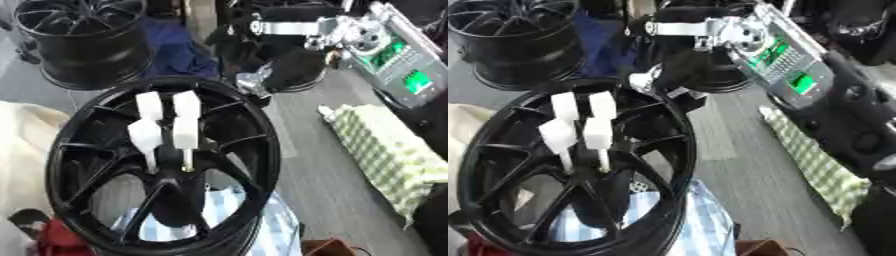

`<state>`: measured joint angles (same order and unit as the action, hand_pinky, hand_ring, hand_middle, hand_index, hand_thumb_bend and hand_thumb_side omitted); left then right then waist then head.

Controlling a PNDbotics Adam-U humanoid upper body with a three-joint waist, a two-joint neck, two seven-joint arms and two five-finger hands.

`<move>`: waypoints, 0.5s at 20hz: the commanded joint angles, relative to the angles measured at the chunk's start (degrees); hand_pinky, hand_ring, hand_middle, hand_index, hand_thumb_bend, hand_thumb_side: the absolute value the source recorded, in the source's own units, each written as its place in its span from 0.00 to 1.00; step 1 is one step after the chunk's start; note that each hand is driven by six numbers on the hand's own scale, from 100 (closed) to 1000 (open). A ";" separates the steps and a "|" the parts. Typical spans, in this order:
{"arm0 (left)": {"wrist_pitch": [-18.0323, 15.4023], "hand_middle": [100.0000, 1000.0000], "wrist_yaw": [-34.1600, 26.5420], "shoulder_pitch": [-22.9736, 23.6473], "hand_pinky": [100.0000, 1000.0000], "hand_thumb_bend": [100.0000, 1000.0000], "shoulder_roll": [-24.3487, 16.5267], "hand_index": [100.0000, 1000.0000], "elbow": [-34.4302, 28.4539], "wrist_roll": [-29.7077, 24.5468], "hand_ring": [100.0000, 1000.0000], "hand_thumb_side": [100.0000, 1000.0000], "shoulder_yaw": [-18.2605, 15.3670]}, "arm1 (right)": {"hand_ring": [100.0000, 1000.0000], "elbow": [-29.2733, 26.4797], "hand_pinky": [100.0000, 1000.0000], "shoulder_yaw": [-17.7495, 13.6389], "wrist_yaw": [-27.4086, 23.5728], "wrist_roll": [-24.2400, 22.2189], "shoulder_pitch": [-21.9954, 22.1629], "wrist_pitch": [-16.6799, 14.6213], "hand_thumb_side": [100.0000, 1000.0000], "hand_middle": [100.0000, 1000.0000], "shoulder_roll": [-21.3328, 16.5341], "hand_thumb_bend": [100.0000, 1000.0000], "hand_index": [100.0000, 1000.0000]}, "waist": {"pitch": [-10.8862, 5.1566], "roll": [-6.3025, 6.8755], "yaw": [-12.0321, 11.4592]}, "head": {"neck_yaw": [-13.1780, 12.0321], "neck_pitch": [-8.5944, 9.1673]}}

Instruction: Pull the pin out of the wheel hub.

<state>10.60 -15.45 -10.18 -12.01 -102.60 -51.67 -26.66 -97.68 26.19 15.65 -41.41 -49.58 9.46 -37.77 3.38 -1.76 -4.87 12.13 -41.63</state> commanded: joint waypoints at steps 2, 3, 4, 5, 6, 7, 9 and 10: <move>0.29 0.65 0.10 -0.62 0.67 0.00 -0.30 0.91 -0.95 -0.29 0.57 0.69 0.02 | 0.75 2.72 0.73 0.04 2.75 -2.65 -1.74 -1.25 0.59 0.81 1.53 0.00 0.95 | -0.30 0.31 -0.14 | 0.29 0.40; 0.35 0.65 0.08 -0.62 0.67 0.00 -0.23 0.91 -0.99 -0.29 0.57 0.69 0.01 | 0.75 3.43 0.73 0.23 3.19 -3.15 -1.87 -1.48 0.59 0.81 2.10 0.00 0.95 | -0.31 0.34 -0.16 | 0.33 0.40; 0.40 0.65 0.09 -0.61 0.67 0.00 -0.18 0.91 -1.04 -0.29 0.57 0.69 0.04 | 0.75 4.09 0.73 0.41 3.63 -3.58 -2.01 -1.73 0.59 0.81 2.66 0.00 0.95 | -0.30 0.36 -0.18 | 0.36 0.40; 0.44 0.65 0.12 -0.59 0.67 0.00 -0.13 0.91 -1.08 -0.29 0.57 0.69 0.06 | 0.76 4.67 0.74 0.56 4.11 -3.93 -2.14 -2.00 0.59 0.82 3.16 0.00 0.96 | -0.30 0.37 -0.20 | 0.39 0.38; 0.47 0.65 0.15 -0.57 0.67 0.00 -0.07 0.91 -1.11 -0.29 0.57 0.69 0.08 | 0.77 5.22 0.74 0.70 4.64 -4.25 -2.26 -2.28 0.59 0.82 3.66 0.00 0.96 | -0.30 0.39 -0.23 | 0.45 0.35; 0.49 0.65 0.18 -0.55 0.67 0.00 -0.03 0.91 -1.14 -0.29 0.57 0.69 0.09 | 0.78 5.74 0.74 0.79 5.12 -4.49 -2.36 -2.55 0.59 0.82 4.09 0.00 0.96 | -0.31 0.40 -0.25 | 0.49 0.32; 0.54 0.65 0.24 -0.54 0.67 0.00 0.05 0.91 -1.17 -0.29 0.57 0.69 0.17 | 0.80 6.94 0.76 0.99 6.12 -4.90 -2.52 -3.00 0.59 0.84 5.10 0.00 0.96 | -0.29 0.43 -0.38 | 0.59 0.27; 0.56 0.65 0.26 -0.55 0.68 0.00 0.10 0.91 -1.19 -0.29 0.57 0.69 0.22 | 0.81 7.54 0.76 1.08 6.64 -5.03 -2.59 -3.23 0.59 0.84 5.57 0.00 0.96 | -0.28 0.45 -0.45 | 0.66 0.26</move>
<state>10.82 -15.25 -10.18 -11.54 -102.64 -51.66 -26.65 -90.60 27.63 21.38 -46.11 -50.89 6.56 -32.06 3.43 -1.56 -5.30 12.54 -41.64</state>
